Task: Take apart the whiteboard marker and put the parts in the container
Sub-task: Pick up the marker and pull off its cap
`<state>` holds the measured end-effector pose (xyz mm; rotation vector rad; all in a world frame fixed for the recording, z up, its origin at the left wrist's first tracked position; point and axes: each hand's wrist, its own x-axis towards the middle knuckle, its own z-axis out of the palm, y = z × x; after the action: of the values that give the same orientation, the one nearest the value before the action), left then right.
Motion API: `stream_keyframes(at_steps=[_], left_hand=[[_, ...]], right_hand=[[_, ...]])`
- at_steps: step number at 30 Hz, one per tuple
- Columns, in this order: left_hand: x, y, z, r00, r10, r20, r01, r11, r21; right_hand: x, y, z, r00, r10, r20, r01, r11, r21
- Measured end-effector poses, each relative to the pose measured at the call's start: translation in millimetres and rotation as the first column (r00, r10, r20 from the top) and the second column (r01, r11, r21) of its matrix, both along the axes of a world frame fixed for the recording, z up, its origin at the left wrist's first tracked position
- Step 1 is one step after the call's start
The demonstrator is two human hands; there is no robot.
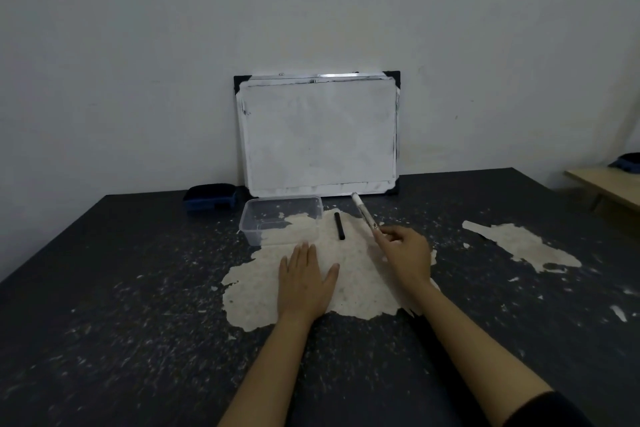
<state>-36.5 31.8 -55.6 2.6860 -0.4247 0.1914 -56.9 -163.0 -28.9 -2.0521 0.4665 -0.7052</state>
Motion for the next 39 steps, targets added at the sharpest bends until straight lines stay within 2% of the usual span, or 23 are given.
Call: stream_keyframes(at_steps=[3, 5, 7, 9, 11, 12, 13, 15, 18, 20, 23, 26, 30, 36, 39], left_hand=[[0.0, -1.0, 1.4, 1.000, 0.002, 0.009, -0.001, 0.999, -0.050], [-2.3, -0.9, 6.0, 0.992, -0.011, 0.125, 0.039, 0.974, -0.223], [-6.6, -0.3, 12.9, 0.969, -0.015, 0.247, 0.123, 0.895, -0.429], [-9.0, -1.9, 24.2, 0.981, -0.025, 0.191, 0.144, 0.754, -0.641], [-9.5, -5.9, 41.2, 0.995, -0.098, 0.004, 0.056, 0.534, -0.844], [-7.7, -8.3, 48.2, 0.986, -0.150, -0.068, 0.005, 0.441, -0.898], [-5.7, -10.5, 53.6, 0.976, -0.190, -0.107, -0.025, 0.389, -0.921], [-3.9, -13.7, 58.8, 0.968, -0.227, -0.109, -0.027, 0.340, -0.940], [-5.5, -16.0, 57.8, 0.981, -0.187, -0.054, 0.002, 0.285, -0.959], [-5.0, -14.4, 54.7, 0.982, -0.178, -0.055, -0.008, 0.251, -0.968], [-3.1, -8.2, 51.8, 0.955, -0.274, -0.112, -0.061, 0.187, -0.980], [-3.2, -5.9, 50.1, 0.931, -0.343, -0.127, -0.054, 0.215, -0.975], [-4.8, -8.7, 48.0, 0.922, -0.368, -0.117, 0.004, 0.313, -0.950], [-7.1, -6.6, 44.9, 0.933, -0.338, -0.121, 0.049, 0.455, -0.889], [-6.0, -1.3, 43.2, 0.963, -0.266, -0.040, 0.141, 0.625, -0.767]], right_hand=[[-7.2, 4.0, 1.2, 0.987, 0.099, 0.129, -0.124, 0.970, 0.207], [-10.6, 7.9, 3.7, 0.972, 0.169, 0.161, -0.207, 0.942, 0.263], [-14.3, 13.9, 6.0, 0.957, 0.227, 0.178, -0.272, 0.918, 0.288], [-17.4, 21.2, 7.2, 0.940, 0.282, 0.193, -0.330, 0.894, 0.301], [-20.2, 27.9, 6.6, 0.915, 0.351, 0.199, -0.397, 0.872, 0.285], [-21.7, 30.5, 5.5, 0.901, 0.386, 0.200, -0.430, 0.861, 0.273], [-23.0, 32.6, 4.5, 0.888, 0.416, 0.197, -0.457, 0.849, 0.265], [-25.0, 35.6, 3.7, 0.869, 0.460, 0.183, -0.493, 0.833, 0.252], [-25.5, 37.9, 3.5, 0.846, 0.520, 0.115, -0.533, 0.820, 0.211], [-25.7, 36.7, 3.8, 0.823, 0.553, 0.126, -0.567, 0.792, 0.226], [-23.0, 31.0, 6.5, 0.857, 0.472, 0.209, -0.516, 0.791, 0.330], [-14.5, 22.3, 15.9, 0.906, 0.361, 0.220, -0.421, 0.807, 0.414], [-3.2, 17.2, 40.2, 0.884, 0.424, 0.194, -0.466, 0.773, 0.430], [10.3, 17.5, 58.0, 0.862, 0.500, 0.082, -0.503, 0.824, 0.261], [12.3, 14.5, 58.2, 0.851, 0.524, 0.027, -0.516, 0.828, 0.220]])
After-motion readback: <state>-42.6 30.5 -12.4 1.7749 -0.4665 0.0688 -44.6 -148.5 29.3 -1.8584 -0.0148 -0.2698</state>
